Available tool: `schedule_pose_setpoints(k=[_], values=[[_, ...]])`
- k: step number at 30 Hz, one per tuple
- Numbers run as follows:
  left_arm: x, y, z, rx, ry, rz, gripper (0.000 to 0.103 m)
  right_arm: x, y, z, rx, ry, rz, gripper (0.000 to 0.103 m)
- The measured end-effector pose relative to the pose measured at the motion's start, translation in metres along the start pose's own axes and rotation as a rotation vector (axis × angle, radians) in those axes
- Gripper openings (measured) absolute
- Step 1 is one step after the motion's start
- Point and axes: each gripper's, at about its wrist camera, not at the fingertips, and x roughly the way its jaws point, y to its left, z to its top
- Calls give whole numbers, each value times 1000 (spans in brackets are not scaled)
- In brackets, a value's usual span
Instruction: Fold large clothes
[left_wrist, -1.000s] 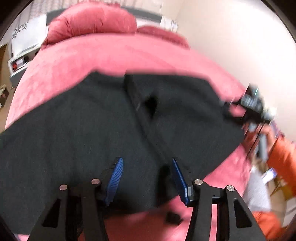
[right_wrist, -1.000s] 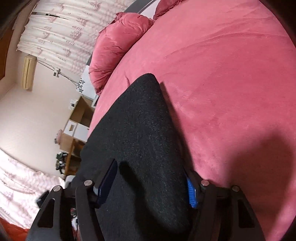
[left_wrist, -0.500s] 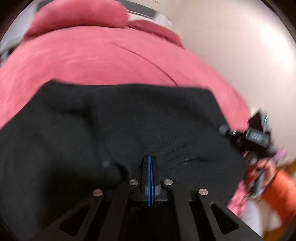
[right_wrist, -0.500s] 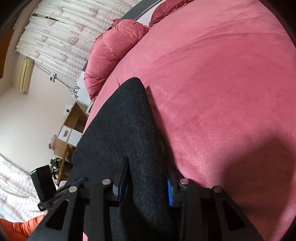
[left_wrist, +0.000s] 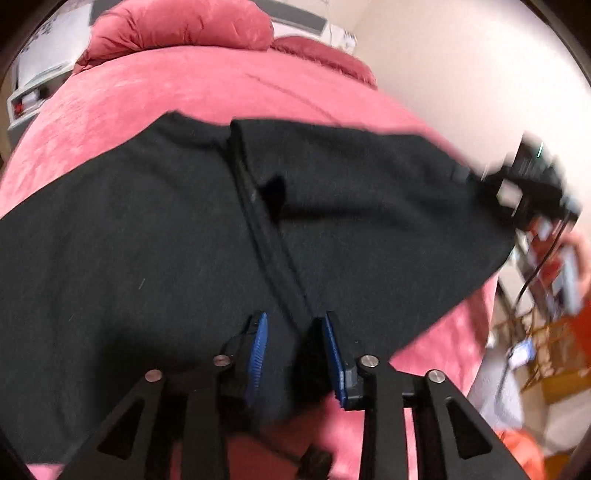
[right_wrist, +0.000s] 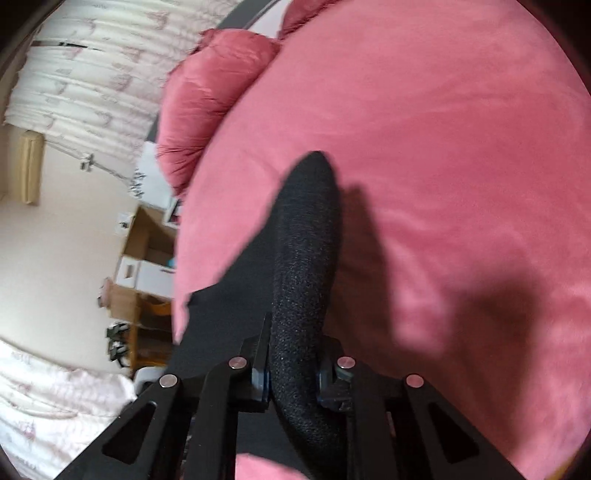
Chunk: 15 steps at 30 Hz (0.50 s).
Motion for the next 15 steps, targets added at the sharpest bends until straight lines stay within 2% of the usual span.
schedule_pose_setpoints(k=[2,4,7,9,15], values=[[-8,-1,-16,23,24,-16,32,-7,40,-4,-34,16,5,15],[-23,3,-32,6,11,-53,32,-10,74,-9,-49,26,31,15],[-50,23,-52,-105,-50,-84,33,-11,128,-20,-88,38,25,15],[-67,42,-65,-176,-89,-63,33,-9,167,-31,-120,44,23,15],[-124,101,-90,-384,-298,9,35,30,292,-68,-267,64,7,15]])
